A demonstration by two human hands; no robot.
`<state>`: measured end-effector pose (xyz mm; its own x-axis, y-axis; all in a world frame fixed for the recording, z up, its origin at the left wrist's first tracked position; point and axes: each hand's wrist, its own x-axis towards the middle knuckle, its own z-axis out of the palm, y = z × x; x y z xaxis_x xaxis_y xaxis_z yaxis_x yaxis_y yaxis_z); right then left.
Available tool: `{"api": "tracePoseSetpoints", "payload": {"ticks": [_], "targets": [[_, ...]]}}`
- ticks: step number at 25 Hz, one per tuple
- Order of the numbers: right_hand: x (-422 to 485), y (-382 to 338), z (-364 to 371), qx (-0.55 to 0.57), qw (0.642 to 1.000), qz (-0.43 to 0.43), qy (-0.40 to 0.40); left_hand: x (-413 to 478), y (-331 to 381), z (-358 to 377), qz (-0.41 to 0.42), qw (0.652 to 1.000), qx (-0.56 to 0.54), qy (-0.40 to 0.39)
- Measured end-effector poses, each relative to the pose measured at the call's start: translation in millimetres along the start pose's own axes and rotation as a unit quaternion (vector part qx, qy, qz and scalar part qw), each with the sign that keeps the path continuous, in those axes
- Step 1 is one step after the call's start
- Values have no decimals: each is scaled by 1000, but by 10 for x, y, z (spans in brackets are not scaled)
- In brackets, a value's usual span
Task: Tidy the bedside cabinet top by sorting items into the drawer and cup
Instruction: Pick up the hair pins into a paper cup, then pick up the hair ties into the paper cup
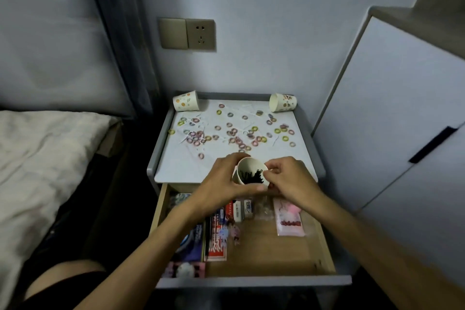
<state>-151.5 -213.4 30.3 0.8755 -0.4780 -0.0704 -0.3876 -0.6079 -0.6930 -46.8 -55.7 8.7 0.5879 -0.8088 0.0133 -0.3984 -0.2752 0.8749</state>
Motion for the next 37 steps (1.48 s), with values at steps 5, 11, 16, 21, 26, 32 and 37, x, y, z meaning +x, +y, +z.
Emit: {"api": "tracePoseSetpoints", "payload": {"ticks": [5,11,16,21,26,32,37], "targets": [[-432,444,27,-23,999,-18,18,-193,125,454,-81,989,119,11],[-775,1087,26,38,998,36,17,-265,-17,1084,-133,986,79,-61],[-958,1588,-19,112,983,102,103,-193,-222,1601,-176,972,99,-118],[-1019,1751,8,161,975,116,102,-137,-259,1906,-143,968,150,-144],[-1041,1832,64,144,978,118,98,-121,-262,2009,-127,960,162,-188],[-1056,1825,135,89,986,105,99,-173,-287,1868,-125,959,131,-217],[-947,1727,142,89,987,100,90,-119,-183,1267,-104,977,98,-157]]}}
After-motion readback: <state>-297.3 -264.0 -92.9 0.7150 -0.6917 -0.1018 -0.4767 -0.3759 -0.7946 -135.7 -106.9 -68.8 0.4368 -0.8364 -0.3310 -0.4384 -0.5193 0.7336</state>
